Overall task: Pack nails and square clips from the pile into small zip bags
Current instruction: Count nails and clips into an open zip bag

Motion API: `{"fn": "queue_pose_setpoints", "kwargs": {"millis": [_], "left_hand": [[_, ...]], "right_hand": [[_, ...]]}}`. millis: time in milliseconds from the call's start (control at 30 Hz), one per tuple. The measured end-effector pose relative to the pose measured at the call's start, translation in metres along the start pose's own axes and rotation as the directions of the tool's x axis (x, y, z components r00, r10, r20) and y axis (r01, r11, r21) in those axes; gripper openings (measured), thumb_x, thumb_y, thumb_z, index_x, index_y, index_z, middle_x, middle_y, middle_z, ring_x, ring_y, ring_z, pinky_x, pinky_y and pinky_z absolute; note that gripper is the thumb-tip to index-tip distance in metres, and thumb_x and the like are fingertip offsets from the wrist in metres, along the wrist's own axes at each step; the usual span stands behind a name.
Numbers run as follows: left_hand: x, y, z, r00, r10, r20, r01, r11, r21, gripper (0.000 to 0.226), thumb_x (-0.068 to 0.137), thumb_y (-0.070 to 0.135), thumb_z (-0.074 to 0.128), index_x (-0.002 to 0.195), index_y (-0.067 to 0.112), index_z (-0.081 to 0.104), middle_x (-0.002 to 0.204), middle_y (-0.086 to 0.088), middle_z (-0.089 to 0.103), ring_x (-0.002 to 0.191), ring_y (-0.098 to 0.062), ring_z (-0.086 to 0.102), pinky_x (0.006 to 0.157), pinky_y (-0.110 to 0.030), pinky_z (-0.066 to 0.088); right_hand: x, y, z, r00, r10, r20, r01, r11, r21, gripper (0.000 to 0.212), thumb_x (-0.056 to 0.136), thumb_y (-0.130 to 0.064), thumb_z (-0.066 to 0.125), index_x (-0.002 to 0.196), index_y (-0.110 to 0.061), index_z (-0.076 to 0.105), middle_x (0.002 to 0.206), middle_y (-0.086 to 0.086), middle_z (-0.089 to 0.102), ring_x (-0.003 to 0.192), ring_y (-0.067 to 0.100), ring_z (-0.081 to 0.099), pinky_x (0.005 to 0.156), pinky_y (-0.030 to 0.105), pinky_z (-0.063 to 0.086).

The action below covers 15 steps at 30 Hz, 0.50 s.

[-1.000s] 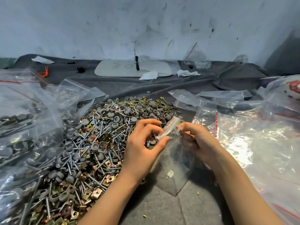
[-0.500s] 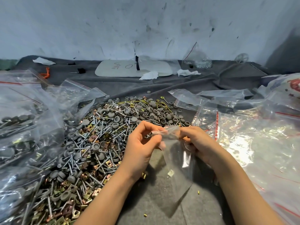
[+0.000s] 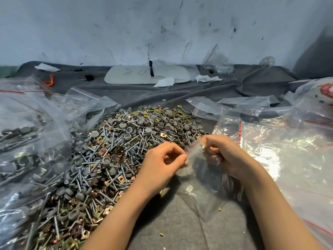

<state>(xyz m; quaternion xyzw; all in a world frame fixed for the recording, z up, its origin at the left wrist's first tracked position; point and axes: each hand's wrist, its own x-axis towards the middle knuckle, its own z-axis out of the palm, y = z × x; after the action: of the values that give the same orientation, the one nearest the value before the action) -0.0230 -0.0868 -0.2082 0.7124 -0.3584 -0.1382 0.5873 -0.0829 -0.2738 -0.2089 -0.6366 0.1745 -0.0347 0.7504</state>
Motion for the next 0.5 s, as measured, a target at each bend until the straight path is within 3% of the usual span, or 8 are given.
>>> {"fn": "queue_pose_setpoints", "kwargs": {"millis": [100, 233, 333, 433, 500], "left_hand": [[0.0001, 0.0025, -0.0011, 1.000, 0.018, 0.012, -0.017, 0.999, -0.039, 0.011, 0.090, 0.005, 0.061, 0.081, 0.009, 0.063, 0.075, -0.007, 0.068, 0.069, -0.017, 0.069, 0.070, -0.028, 0.058], [-0.0014, 0.0081, 0.0005, 0.998, 0.018, 0.056, -0.006, 0.978, -0.208, 0.011, 0.091, 0.005, 0.056, 0.083, 0.011, 0.061, 0.069, 0.000, 0.068, 0.063, -0.006, 0.064, 0.060, -0.019, 0.052], [-0.0008, 0.0086, -0.0010, 0.996, -0.041, 0.074, 0.063, 0.943, -0.328, 0.006, 0.089, 0.005, 0.057, 0.084, 0.006, 0.060, 0.063, 0.003, 0.063, 0.058, -0.007, 0.061, 0.057, -0.021, 0.052], [0.0001, 0.0052, -0.0027, 0.996, -0.042, 0.075, 0.058, 0.973, -0.223, 0.006, 0.087, 0.004, 0.062, 0.081, 0.006, 0.063, 0.062, 0.003, 0.058, 0.058, -0.009, 0.054, 0.060, -0.019, 0.048], [0.0009, 0.0018, -0.0034, 0.996, -0.040, 0.076, 0.049, 0.992, -0.115, 0.008, 0.088, 0.006, 0.064, 0.080, 0.007, 0.065, 0.065, 0.002, 0.058, 0.060, -0.009, 0.052, 0.063, -0.019, 0.046]], "right_hand": [[0.0003, -0.0001, -0.0025, 0.999, -0.006, -0.032, 0.003, 0.997, -0.073, 0.016, 0.076, 0.003, 0.044, 0.064, -0.007, 0.048, 0.043, -0.005, 0.033, 0.035, 0.005, 0.029, 0.033, 0.015, 0.023], [0.0007, 0.0011, 0.0033, 1.000, 0.016, -0.005, -0.017, 0.992, -0.124, 0.028, 0.082, 0.007, 0.044, 0.058, -0.008, 0.046, 0.046, -0.005, 0.038, 0.038, 0.005, 0.030, 0.034, 0.015, 0.022], [-0.0004, -0.0006, 0.0029, 1.000, 0.008, -0.015, -0.010, 0.991, -0.133, 0.027, 0.082, 0.006, 0.044, 0.060, -0.008, 0.050, 0.047, -0.003, 0.042, 0.040, 0.006, 0.034, 0.036, 0.016, 0.023], [0.0005, -0.0015, -0.0012, 0.999, -0.009, -0.037, 0.008, 1.000, -0.016, 0.022, 0.081, 0.008, 0.040, 0.065, -0.006, 0.047, 0.044, -0.006, 0.036, 0.039, 0.006, 0.030, 0.039, 0.017, 0.016], [0.0005, -0.0016, -0.0034, 0.999, -0.024, -0.028, 0.026, 0.999, 0.042, 0.019, 0.078, 0.007, 0.043, 0.064, -0.005, 0.049, 0.045, -0.005, 0.035, 0.040, 0.006, 0.032, 0.039, 0.016, 0.019]]}}
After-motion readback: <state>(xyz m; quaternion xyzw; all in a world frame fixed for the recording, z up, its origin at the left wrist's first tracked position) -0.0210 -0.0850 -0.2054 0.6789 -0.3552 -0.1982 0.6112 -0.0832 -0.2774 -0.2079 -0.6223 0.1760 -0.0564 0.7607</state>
